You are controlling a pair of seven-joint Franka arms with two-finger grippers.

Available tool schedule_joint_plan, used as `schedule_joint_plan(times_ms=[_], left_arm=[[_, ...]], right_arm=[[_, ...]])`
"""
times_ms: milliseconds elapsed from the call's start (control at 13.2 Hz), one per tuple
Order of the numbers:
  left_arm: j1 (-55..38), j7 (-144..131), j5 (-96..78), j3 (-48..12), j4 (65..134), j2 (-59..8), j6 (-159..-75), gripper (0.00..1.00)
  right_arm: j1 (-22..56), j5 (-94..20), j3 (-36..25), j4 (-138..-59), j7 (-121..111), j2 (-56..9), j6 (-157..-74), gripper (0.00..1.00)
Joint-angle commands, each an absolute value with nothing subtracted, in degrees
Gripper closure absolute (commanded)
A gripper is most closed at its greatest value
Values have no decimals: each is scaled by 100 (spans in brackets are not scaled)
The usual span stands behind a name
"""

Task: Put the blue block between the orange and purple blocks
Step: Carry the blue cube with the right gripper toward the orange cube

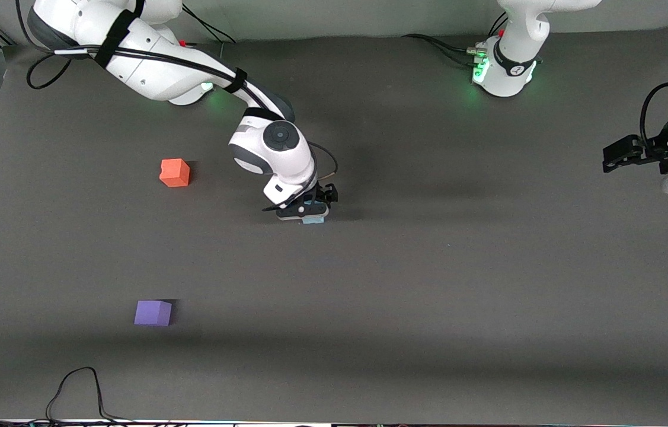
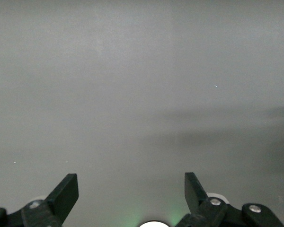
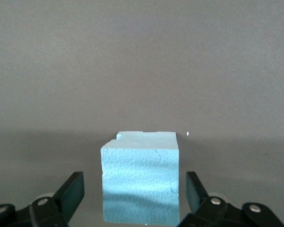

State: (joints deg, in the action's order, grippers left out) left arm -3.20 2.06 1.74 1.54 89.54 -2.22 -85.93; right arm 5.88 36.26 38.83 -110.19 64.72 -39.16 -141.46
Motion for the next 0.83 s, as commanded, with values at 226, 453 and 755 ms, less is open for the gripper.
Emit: schedule_joint_plan(times_ms=[226, 453, 755], left_arm=[[-378, 255, 193, 185, 8851, -264, -8481, 0], [-387, 264, 150, 176, 8851, -264, -8508, 0], [-369, 264, 62, 176, 8859, -264, -8543, 0]], right_arm=[[475, 3814, 3946, -10969, 6539, -3859, -13932, 90], [247, 3709, 4008, -11003, 6513, -3368, -13474, 90], [-61, 1660, 3441, -11013, 4333, -2228, -12817, 90]])
